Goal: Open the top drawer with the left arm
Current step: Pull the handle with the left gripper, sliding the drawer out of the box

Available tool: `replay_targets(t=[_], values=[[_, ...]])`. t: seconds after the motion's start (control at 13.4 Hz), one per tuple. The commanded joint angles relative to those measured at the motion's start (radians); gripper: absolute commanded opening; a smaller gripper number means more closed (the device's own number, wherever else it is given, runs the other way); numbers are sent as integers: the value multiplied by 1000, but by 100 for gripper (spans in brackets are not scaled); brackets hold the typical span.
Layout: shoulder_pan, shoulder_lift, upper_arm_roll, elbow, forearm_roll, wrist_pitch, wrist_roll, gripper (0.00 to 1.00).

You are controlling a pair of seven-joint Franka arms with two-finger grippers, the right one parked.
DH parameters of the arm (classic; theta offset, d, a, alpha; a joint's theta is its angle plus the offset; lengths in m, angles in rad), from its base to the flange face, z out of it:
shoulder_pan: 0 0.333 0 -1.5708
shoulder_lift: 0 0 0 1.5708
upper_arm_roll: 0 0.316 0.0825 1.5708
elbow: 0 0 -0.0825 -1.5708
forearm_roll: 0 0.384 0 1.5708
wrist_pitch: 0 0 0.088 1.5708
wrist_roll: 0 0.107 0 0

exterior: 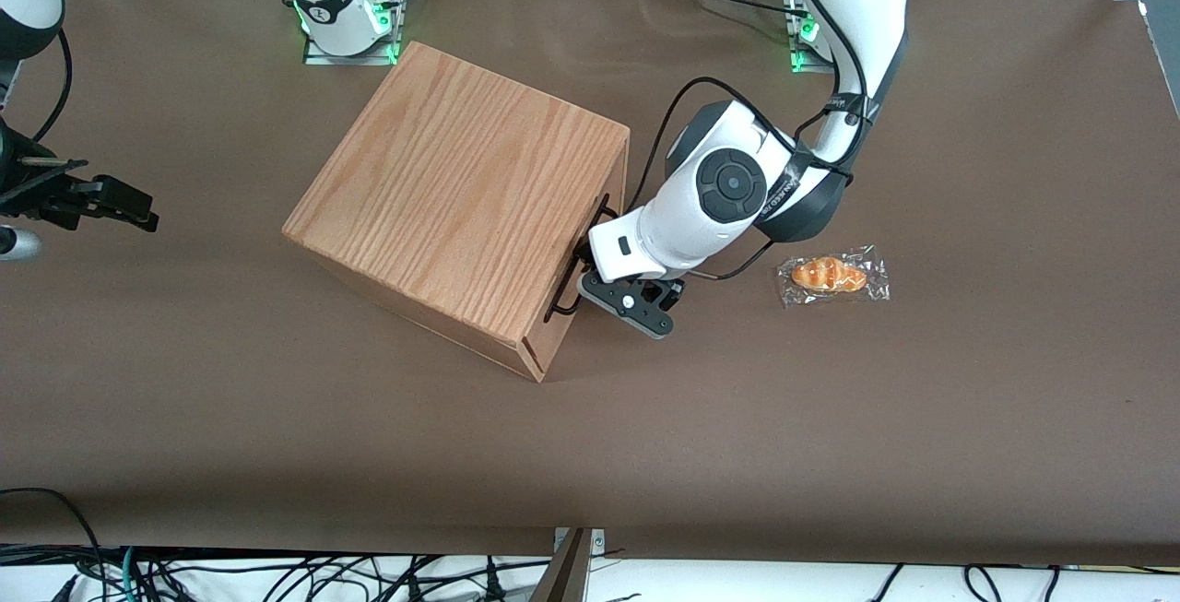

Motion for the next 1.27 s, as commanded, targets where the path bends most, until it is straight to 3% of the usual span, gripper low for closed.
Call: replay_targets(t=[0.0, 0.45, 1.2], values=[[5, -3, 11, -10, 94, 3, 3, 100], [99, -9, 11, -9, 169, -54, 3, 100], [235, -20, 9, -7, 172, -64, 154, 100]])
